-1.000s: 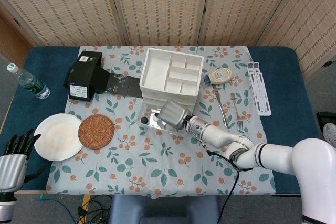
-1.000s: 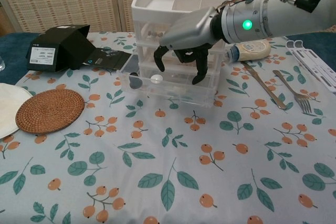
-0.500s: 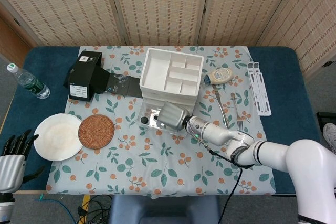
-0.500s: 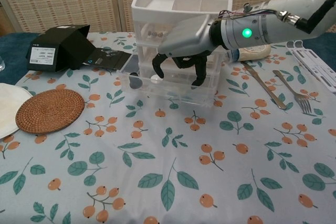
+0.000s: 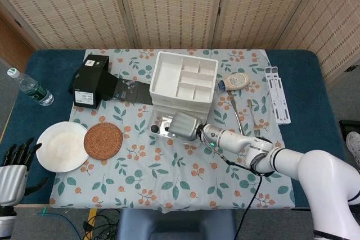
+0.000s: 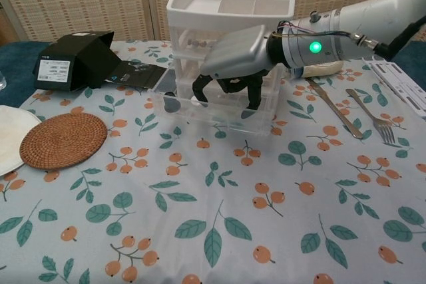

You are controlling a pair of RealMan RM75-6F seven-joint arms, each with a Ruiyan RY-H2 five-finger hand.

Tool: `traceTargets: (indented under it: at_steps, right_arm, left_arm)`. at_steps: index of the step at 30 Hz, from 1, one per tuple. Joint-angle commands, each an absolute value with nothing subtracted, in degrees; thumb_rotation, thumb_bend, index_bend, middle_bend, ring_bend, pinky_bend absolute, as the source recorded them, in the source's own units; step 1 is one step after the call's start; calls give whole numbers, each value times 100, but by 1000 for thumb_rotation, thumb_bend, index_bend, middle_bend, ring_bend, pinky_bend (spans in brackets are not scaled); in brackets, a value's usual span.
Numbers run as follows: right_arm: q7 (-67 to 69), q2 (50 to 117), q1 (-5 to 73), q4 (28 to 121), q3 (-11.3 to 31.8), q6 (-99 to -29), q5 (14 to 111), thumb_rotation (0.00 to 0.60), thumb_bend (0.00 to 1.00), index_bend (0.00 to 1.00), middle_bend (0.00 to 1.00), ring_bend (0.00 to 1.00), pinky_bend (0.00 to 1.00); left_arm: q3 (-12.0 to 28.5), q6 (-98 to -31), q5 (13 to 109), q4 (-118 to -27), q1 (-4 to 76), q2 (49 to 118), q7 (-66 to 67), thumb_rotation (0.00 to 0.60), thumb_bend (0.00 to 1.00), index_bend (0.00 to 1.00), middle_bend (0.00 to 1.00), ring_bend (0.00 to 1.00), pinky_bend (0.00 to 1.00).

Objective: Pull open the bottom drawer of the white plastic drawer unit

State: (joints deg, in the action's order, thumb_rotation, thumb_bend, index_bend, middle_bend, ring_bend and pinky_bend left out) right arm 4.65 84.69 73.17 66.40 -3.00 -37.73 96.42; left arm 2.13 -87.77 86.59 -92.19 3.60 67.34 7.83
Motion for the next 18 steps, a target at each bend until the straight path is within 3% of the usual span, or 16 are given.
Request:
traceTargets:
  at_steps: [1, 18]
  right_arm:
    - [652, 8517, 7357, 6506, -364, -3836, 9761, 600, 197, 339, 953, 1000, 1000]
    - [1112, 8635, 7471, 6247, -519, -3889, 10020, 600, 198, 398, 954, 1000, 1000]
  left_arm:
    - [216, -8778, 8661, -9228, 363, 6736, 794, 600, 170, 142, 71, 110, 70]
    - [231, -8814, 8645, -9252, 340, 6713, 806, 600, 169, 142, 70, 110, 70]
